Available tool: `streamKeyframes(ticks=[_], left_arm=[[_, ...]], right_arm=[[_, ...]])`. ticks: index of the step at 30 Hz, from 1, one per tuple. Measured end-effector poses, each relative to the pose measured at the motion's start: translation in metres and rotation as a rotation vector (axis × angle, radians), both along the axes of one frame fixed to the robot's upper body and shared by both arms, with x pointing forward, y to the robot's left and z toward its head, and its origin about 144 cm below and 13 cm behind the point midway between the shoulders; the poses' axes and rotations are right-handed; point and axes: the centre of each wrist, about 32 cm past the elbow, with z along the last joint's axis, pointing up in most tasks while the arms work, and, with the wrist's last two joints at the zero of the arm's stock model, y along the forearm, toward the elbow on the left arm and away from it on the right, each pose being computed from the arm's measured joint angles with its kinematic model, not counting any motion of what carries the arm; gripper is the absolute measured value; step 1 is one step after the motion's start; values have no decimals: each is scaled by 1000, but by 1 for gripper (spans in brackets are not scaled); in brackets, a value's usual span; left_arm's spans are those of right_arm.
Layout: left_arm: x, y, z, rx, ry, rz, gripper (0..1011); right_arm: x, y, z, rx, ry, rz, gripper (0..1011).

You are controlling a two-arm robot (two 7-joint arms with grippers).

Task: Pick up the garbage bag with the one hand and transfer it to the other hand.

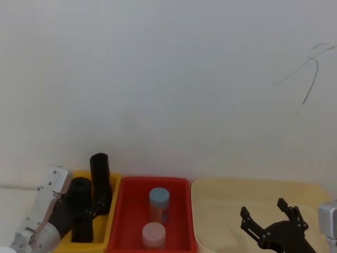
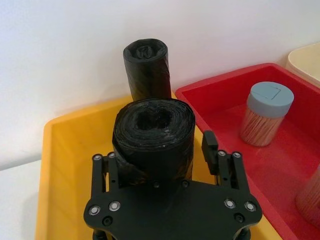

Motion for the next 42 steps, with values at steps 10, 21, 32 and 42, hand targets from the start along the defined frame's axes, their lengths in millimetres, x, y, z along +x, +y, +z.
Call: streamKeyframes(ticks=[10, 21, 32, 42], left_arm=[[2, -1, 0, 3, 1, -3, 630], [-2, 0, 1, 11, -12, -16, 507], [-9, 6, 15, 20, -67, -73, 499], [-15, 18, 42, 26, -168, -153, 499]], right_arm=[[0, 0, 0, 0, 0, 0, 1000], [-1, 0, 0, -5, -3, 3, 1000], [-3, -4, 8, -35, -19, 63, 1000], [-5, -11, 24, -96, -15, 180, 1000]])
